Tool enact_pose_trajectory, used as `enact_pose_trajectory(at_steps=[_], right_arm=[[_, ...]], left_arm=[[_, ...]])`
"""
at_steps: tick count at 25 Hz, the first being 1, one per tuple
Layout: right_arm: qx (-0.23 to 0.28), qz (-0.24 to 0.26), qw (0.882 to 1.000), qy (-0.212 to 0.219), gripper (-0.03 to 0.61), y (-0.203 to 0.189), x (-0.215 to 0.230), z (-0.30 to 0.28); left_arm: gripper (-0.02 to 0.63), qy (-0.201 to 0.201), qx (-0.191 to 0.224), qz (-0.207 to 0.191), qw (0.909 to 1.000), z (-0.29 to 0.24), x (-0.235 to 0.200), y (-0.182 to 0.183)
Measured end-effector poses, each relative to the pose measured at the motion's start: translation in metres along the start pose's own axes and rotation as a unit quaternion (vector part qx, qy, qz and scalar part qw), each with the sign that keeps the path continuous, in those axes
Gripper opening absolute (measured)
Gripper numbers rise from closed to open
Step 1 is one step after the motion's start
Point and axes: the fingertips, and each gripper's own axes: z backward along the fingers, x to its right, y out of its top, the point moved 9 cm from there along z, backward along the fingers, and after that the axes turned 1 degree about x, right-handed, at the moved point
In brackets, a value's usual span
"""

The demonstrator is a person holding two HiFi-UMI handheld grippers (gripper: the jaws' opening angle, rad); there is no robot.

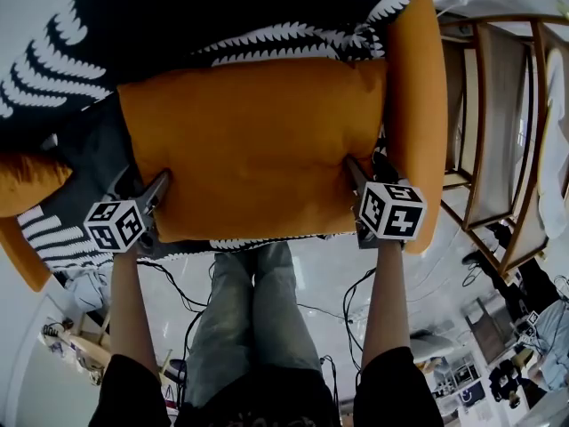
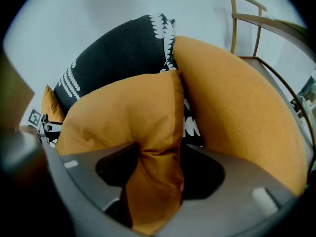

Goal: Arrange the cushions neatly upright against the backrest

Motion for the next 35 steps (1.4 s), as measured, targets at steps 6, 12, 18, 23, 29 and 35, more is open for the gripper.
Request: enact_pose_trajectory(at_steps=[6, 12, 18, 23, 29, 35], right_arm=[[-0.026, 0.003, 1.000, 0.010, 0.291, 0.004, 0.002, -0.011], [-0.035, -0.020, 0.998, 0.053, 0.322, 0.003, 0.011, -0.020], [-0.043, -0.028, 0.996, 0.079, 0.256, 0.005, 0.005, -0.025], [-0.046, 0.021, 0.997, 0.053, 0.188, 0.014, -0.001, -0.021], [-0.019, 0.047, 0.998, 0.028, 0.144, 0.015, -0.011, -0.006], [0.009, 0.057, 0.998, 0.012, 0.121, 0.016, -0.019, 0.014]], left_arm=[[0.410, -0.015, -0.020, -0.023, 0.9994, -0.006, -0.004, 0.005], [0.411, -0.035, -0.034, -0.016, 0.9987, -0.013, -0.007, 0.006], [0.279, -0.049, -0.054, -0.022, 0.9971, -0.021, 0.005, 0.011], [0.190, -0.049, -0.047, -0.030, 0.9973, -0.019, 0.015, 0.016], [0.124, -0.036, -0.023, -0.046, 0.9980, -0.007, 0.025, 0.016], [0.104, -0.022, -0.011, -0.064, 0.9976, 0.008, 0.034, 0.019]])
